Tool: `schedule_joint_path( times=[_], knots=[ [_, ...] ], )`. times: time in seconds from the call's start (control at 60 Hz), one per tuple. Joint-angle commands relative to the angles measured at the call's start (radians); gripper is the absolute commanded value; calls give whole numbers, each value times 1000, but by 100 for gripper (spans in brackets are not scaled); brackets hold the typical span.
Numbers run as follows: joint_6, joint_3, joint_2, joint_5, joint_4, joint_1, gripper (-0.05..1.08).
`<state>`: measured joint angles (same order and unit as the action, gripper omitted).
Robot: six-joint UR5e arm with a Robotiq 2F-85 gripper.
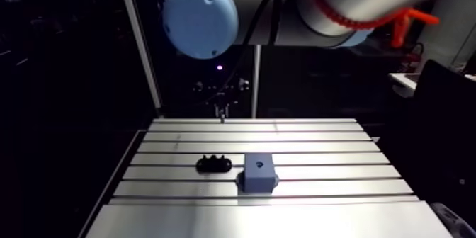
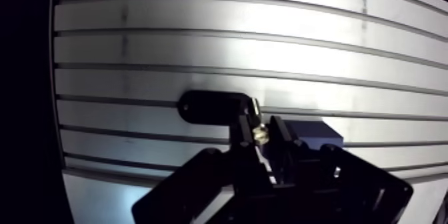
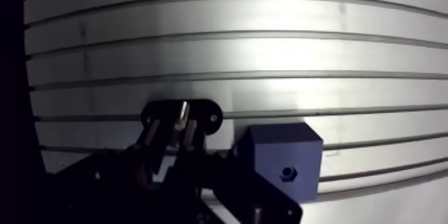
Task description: Pick up the M10 bolt and insert it into the hex recess until seated.
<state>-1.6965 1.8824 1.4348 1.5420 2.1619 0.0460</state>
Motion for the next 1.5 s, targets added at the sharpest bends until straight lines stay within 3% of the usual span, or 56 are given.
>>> schedule_joint_path(
  times=[0.017, 0.083, 0.183, 0.35, 0.567, 0.733, 0.8, 0.833, 0.867, 0.967, 1.233, 1.5],
  knots=[
    [-409, -152, 15, 12, -331, 62, 82],
    [-555, -153, 15, 20, -370, 106, 82],
    [-644, -163, 16, 26, -391, 123, 82],
    [-670, -181, 15, 62, -424, 124, 82],
    [-703, -167, 15, 65, -456, 120, 82],
    [-707, -162, 11, 84, -477, 118, 81],
    [-707, -158, 8, 101, -477, 118, 81],
    [-707, -151, 9, 124, -471, 117, 81],
    [-708, -147, 8, 135, -471, 117, 81],
    [-714, -135, 8, 159, -463, 115, 81],
    [-712, -102, 8, 160, -452, 107, 81],
    [-710, -48, 6, 158, -340, 100, 81]
  ],
)
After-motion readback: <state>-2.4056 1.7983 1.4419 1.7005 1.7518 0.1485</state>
